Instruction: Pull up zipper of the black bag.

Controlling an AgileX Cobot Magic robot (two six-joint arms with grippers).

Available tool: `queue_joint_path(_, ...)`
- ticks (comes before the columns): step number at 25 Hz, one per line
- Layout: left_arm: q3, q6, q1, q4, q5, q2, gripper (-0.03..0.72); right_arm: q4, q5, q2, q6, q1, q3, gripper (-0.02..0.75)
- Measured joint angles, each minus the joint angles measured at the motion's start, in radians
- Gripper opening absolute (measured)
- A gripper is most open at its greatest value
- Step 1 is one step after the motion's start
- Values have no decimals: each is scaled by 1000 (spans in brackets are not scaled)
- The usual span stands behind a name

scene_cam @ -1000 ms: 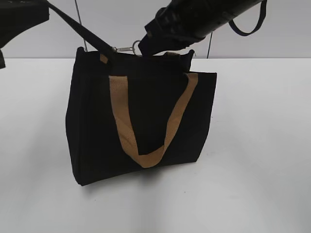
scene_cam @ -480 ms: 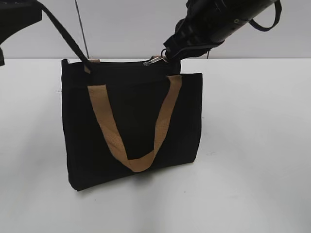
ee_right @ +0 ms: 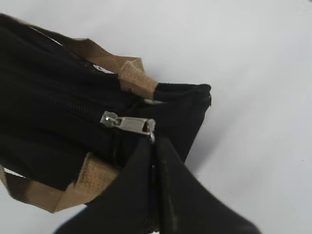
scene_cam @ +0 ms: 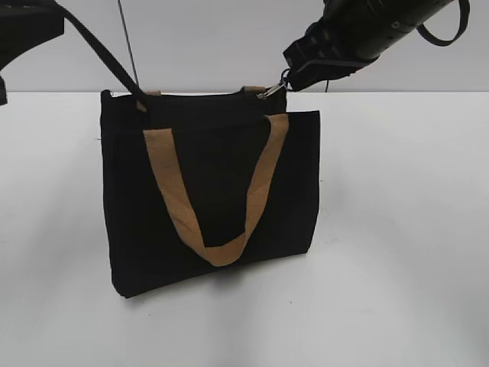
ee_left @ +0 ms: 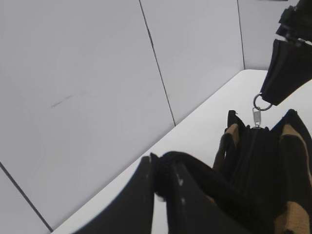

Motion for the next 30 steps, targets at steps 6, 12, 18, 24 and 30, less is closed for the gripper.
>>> queue_joint_path(6, 0, 0, 0, 6, 15, 1, 30, 57, 1, 0, 3, 1, 0, -1)
queue_joint_path(12, 0, -4, 0, 21, 29, 31, 30, 92, 1, 0, 4, 1, 0, 88)
queue_joint_path(18, 0, -43, 0, 22, 46, 38, 143, 92, 17, 0, 5, 1, 0, 346)
queue_joint_path(24, 0, -192, 1, 17, 168, 38, 517, 92, 20, 0, 5, 1, 0, 403)
queue_joint_path(30, 0, -230, 1, -45, 532, 38, 599, 92, 21, 0, 5, 0, 0, 404)
